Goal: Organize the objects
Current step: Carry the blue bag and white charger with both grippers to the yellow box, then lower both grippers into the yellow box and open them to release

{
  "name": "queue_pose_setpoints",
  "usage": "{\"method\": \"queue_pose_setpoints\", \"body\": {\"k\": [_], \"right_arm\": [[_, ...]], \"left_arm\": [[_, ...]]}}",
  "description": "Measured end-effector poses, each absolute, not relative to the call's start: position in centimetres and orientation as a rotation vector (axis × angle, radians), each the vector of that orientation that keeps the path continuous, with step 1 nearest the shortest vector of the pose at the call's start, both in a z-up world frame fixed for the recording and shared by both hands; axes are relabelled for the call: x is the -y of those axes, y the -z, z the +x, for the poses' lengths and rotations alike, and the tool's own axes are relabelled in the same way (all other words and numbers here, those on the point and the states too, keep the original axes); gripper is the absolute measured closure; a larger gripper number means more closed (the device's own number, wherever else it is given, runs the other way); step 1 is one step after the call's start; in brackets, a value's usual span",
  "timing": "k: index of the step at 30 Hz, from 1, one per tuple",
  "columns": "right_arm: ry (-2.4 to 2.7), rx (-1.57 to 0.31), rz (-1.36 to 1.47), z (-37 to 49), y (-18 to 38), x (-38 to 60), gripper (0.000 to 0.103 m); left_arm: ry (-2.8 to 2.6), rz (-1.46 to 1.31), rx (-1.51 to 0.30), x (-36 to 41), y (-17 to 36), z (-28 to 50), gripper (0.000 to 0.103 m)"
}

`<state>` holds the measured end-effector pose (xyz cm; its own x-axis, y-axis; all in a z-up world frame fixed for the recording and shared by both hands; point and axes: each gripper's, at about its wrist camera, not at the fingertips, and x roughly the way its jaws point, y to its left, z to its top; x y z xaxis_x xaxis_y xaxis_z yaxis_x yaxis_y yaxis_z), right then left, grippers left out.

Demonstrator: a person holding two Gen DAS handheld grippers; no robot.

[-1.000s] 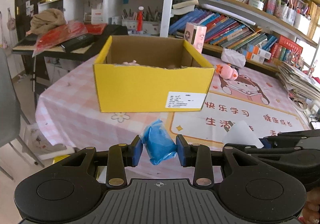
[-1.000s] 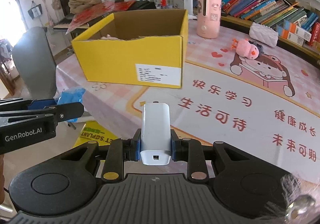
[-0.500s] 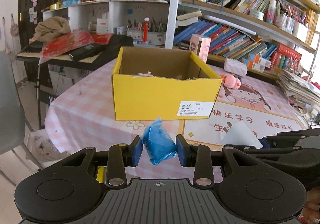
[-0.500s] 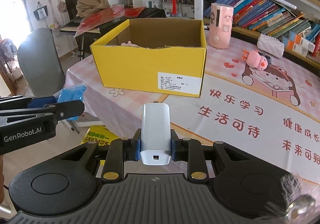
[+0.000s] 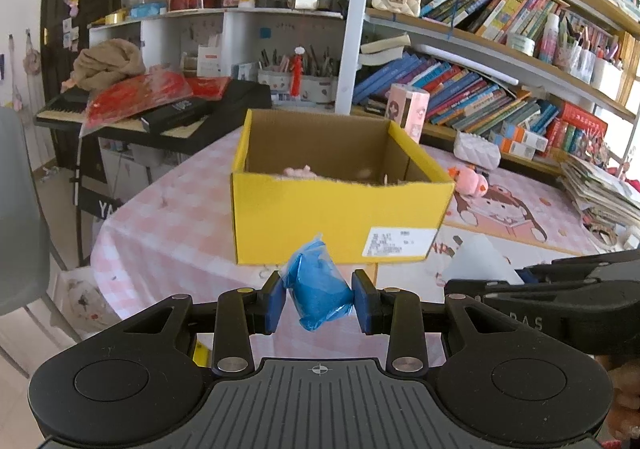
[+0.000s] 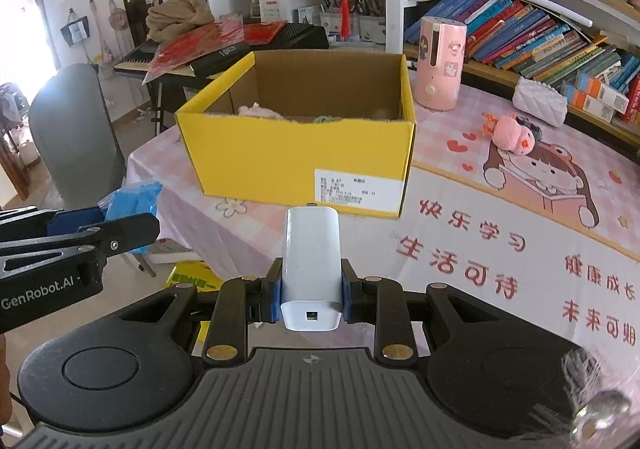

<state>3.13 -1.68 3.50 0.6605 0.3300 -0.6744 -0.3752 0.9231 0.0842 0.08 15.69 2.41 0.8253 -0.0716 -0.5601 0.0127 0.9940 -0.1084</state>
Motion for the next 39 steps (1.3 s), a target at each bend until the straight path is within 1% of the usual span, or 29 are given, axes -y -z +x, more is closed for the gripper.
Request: {"method": "queue_pose_setpoints", "body": {"k": [12,17,27,39], "right_arm": [[-0.454,-0.623,-0.039,11.6,-7.2,0.4,0.079],[-0.471,-0.6,-0.073,16.0,-7.4,-0.3,0.079],[-0.535,-0.676,-0.168,22.5,-4.3,-2.0,0.079],[-0.645,-0.8,-0.31,25.7,-1.0,-3.7,0.079]], "left_arm": [[-0.004,-0.089,-0.527,-15.9,-4.9,7.6,0.069],[-0.025,-0.08,-0.531,-15.6,-4.7,11.1,0.069],[-0.084,-0.053,-0.616,-15.6,-2.8,16.7,0.069],[-0.099,-0.007,-0.703,-14.6,-0.5,19.8,0.069]]}}
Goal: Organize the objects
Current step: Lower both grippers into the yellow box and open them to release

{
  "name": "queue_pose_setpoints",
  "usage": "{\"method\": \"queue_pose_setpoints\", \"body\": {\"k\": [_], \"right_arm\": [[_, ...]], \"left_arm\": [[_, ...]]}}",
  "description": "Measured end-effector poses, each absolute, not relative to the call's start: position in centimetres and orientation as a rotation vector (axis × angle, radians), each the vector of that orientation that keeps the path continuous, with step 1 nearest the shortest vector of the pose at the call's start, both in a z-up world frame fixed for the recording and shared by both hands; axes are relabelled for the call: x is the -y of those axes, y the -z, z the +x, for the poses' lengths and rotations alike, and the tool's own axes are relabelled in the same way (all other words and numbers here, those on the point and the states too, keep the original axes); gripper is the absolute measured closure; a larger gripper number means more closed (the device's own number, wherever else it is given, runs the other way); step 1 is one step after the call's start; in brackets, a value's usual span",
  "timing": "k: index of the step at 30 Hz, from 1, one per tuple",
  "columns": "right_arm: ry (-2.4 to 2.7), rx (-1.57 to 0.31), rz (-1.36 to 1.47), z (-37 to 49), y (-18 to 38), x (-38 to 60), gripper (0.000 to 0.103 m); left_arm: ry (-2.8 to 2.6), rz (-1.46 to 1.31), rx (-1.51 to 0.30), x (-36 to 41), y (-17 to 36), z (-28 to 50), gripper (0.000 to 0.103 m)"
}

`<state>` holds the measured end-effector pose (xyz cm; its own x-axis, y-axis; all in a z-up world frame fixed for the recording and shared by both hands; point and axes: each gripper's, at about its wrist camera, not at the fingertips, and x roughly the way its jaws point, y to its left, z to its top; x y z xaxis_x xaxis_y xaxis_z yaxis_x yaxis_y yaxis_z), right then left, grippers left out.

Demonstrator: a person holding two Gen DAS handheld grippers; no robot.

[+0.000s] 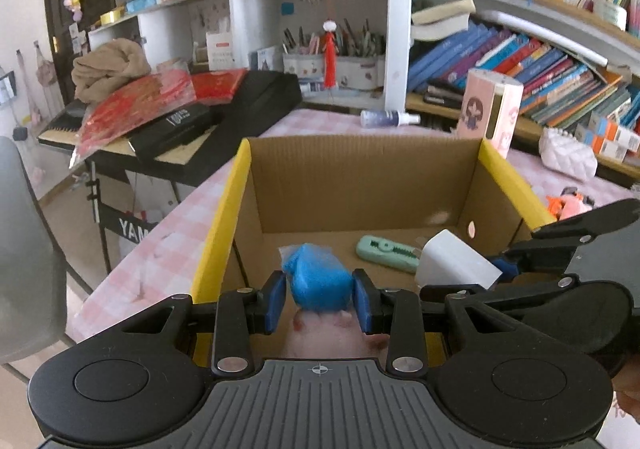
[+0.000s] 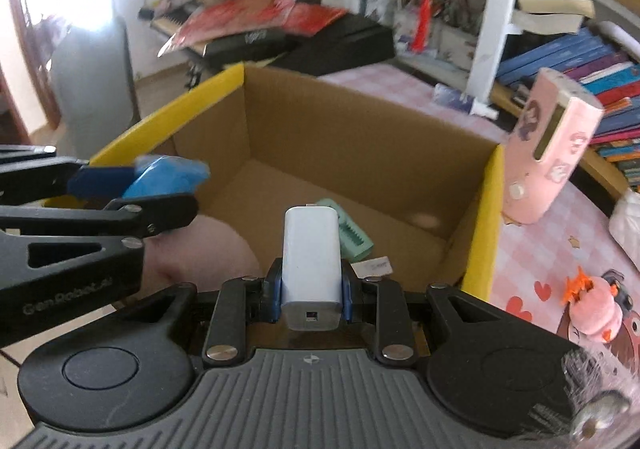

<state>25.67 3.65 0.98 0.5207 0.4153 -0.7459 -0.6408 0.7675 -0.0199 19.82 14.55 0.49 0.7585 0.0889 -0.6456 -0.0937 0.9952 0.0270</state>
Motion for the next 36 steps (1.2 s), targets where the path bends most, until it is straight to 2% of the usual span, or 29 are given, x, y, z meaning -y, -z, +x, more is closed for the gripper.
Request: {"method": "queue_pose_setpoints", "body": {"k": [10,20,21,22,25,36], "right_arm": [[-0.708,-0.887,-0.329,26.5,-0.2,-4.4,0.077],[-0.705,-0.866,-0.33,26.3,-0.4,-4.2,0.077],[-0.7,-0.856,-0.326,26.1,-0.4,-4.1,0.074],[-0.69,-0.842,-0.322,26.0,-0.5,-4.0,0.067],[-0.673,-0.774,-0.324,25.1,-1.1,-3.6,0.058],[-0.603,-0.632,-0.272,22.2,-3.9,-1.7,0.048]], "left_arm": [[-0.109,-0.006,-0.726,-14.4,0.2,20.5,0.069],[-0.123,-0.022,-0.721,-14.4,0.1,20.3,0.068],[-0.126,-0.027,-0.717,-14.5,0.0,20.2,0.067],[-0.127,-0.033,-0.711,-14.6,-0.2,20.0,0.065],[-0.137,-0.058,-0.679,-15.0,-0.6,19.2,0.051],[-0.136,-0.083,-0.546,-14.6,-3.3,15.8,0.032]]}}
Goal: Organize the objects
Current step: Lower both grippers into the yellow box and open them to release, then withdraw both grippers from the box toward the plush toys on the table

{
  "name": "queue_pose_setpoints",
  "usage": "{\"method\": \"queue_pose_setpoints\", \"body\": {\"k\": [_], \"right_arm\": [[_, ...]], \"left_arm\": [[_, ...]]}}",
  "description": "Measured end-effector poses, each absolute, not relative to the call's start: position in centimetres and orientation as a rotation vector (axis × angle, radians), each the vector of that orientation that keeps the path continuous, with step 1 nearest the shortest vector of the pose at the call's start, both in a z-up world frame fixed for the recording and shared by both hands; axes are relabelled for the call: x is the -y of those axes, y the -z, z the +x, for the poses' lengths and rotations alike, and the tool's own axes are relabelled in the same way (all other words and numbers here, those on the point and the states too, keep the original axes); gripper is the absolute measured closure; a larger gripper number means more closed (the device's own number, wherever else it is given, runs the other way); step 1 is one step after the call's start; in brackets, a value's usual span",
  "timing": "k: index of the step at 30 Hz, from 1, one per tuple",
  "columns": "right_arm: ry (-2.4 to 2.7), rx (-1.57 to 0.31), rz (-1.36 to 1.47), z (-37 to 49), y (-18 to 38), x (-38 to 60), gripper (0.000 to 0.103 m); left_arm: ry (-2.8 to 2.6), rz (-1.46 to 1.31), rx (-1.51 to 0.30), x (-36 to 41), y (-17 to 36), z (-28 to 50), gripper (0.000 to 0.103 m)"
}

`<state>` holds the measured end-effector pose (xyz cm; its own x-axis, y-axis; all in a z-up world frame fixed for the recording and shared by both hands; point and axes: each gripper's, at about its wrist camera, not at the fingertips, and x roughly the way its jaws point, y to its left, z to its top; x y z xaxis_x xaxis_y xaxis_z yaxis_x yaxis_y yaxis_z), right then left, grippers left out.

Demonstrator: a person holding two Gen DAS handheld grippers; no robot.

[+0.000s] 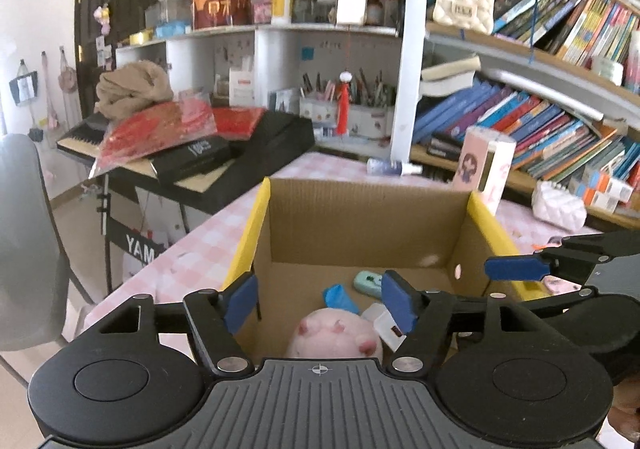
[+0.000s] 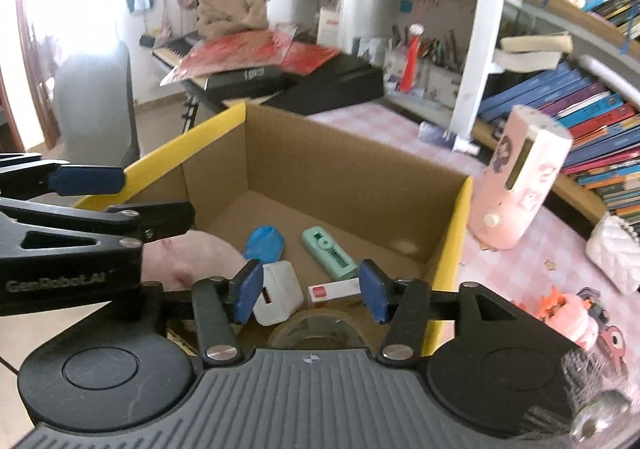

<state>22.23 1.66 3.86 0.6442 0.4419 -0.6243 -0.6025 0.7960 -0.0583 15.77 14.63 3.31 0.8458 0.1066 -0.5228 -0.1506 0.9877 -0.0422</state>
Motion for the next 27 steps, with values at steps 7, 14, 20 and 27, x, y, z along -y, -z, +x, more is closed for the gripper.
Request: {"method": "queue_pose_setpoints", "body": {"k": [7,14,20,27], "right_arm": [[-0.54,-0.543,-0.258,19.7,-5.1,-0.3,0.042],[-0.454,-0.464,-0.199,17.1,-6.1,0.8,0.033],[-0.409,-0.48,-0.197,14.5,-5.4,0.7,0.026],[-0.388,-0.545,-0.231,11.0,-3.8,0.0,0.021]], "left_arm": [[-0.137,-0.087,-0.516,-14.7,-3.9,13.2,0.021],[-0.133,-0.092,-0.51,-14.7,-3.8,10.5,0.018],[-0.153,-0.106,-0.54,-15.3,-3.0,8.2,0.014],[-0.161,-0.114,-0.591,-15.6,-2.0,5.0,0.011]]}}
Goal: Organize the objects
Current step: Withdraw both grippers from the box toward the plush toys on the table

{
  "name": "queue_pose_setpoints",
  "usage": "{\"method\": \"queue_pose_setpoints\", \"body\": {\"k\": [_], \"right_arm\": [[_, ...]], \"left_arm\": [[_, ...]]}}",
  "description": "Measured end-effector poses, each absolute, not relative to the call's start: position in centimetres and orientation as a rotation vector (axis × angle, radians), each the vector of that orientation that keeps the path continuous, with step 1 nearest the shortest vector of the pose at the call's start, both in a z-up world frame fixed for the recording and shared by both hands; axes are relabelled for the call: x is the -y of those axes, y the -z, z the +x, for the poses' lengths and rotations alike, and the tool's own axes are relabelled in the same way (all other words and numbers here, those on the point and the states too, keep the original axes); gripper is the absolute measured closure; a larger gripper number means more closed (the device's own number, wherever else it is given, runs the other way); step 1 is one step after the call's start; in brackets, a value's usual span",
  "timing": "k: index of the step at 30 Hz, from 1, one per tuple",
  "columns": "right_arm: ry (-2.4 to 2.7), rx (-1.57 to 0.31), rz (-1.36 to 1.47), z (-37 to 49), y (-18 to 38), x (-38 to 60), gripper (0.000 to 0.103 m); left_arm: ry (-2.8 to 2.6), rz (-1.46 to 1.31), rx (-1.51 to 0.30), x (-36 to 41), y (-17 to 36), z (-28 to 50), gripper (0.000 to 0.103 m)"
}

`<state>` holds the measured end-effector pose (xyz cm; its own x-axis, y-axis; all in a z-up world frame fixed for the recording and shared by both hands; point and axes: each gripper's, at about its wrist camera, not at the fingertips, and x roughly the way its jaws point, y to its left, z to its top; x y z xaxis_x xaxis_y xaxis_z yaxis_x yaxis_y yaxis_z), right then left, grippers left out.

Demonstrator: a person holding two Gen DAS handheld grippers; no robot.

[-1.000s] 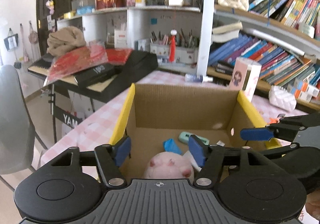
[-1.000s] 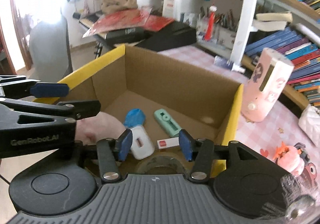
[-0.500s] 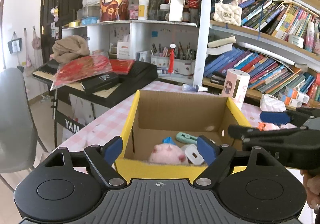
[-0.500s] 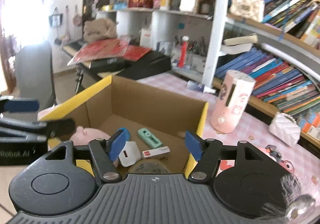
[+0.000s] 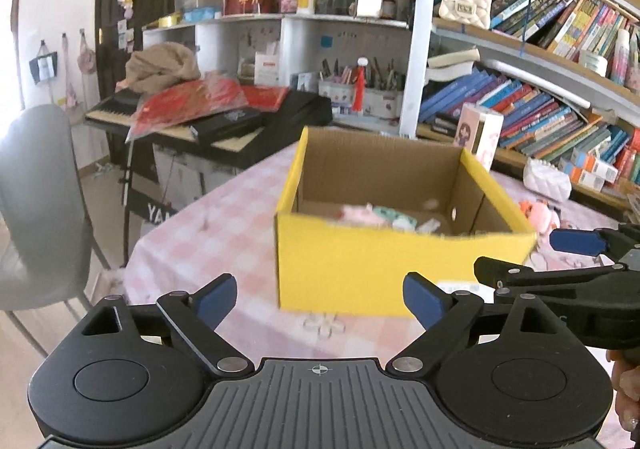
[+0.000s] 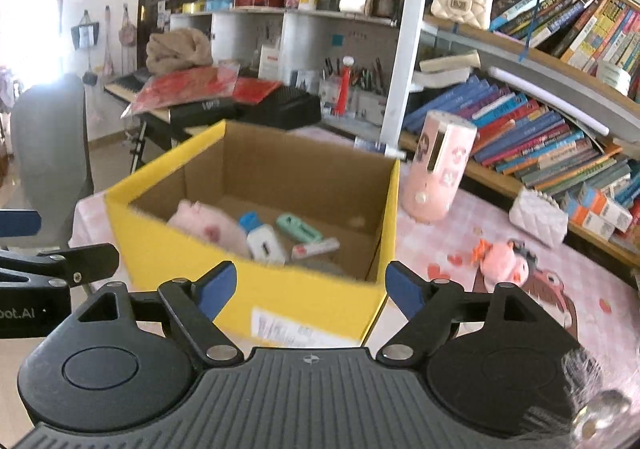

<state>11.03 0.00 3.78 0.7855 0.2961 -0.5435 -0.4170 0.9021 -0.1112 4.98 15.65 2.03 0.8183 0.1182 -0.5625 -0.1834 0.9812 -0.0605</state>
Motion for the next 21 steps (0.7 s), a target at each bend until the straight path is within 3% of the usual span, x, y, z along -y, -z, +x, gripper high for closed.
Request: {"method": "queue_pose_setpoints", "body": {"k": [21], "right_arm": [[-0.275,-0.665,-0.209,2.0,-0.9,0.7,0.011]], "left_arm": [[-0.091,-0.079,-0.735,-15.1,0.2,-1.3,0.01]]}}
